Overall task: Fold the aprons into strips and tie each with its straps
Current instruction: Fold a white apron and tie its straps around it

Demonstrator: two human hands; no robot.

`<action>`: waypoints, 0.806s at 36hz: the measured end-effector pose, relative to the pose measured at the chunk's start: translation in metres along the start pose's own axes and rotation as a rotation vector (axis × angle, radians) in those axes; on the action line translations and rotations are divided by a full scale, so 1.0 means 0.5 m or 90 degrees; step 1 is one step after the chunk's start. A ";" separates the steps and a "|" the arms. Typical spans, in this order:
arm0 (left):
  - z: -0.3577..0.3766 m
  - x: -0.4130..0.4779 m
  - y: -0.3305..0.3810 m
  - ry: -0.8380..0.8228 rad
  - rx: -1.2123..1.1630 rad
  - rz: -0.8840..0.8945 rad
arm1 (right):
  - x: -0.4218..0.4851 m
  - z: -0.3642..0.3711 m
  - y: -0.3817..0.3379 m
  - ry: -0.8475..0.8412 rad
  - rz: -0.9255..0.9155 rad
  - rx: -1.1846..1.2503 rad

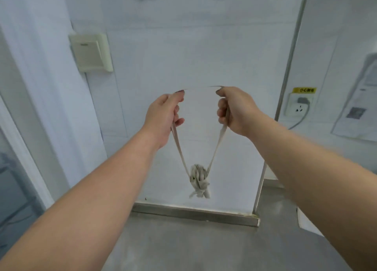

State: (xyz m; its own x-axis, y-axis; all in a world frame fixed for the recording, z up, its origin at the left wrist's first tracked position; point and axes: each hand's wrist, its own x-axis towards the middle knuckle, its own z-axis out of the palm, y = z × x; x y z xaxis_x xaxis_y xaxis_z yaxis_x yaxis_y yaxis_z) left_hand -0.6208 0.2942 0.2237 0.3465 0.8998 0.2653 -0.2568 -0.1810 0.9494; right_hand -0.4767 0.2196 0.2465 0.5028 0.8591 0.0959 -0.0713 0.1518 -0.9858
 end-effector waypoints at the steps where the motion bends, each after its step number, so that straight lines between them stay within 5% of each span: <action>1: 0.000 0.011 0.018 -0.005 -0.007 0.011 | 0.008 0.007 -0.021 -0.007 -0.014 0.001; 8: 0.000 0.074 0.138 -0.168 -0.063 0.032 | 0.061 0.039 -0.165 0.056 -0.197 0.198; 16: 0.085 0.174 0.253 -0.026 -0.066 0.262 | 0.097 0.046 -0.303 -0.010 -0.324 0.248; 23: 0.161 0.250 0.299 0.099 0.073 0.439 | 0.163 0.008 -0.336 0.264 -0.560 -0.225; 29: 0.163 0.305 0.306 0.231 0.431 0.421 | 0.213 -0.001 -0.336 0.346 -0.541 -0.485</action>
State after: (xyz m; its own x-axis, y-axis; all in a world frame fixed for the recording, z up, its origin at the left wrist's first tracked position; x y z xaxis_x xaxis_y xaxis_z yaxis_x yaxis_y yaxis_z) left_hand -0.5337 0.3712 0.4230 -0.0034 0.5832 0.8123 0.3061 -0.7727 0.5560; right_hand -0.4109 0.2852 0.4221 0.4470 0.2903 0.8461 0.8695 0.0809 -0.4872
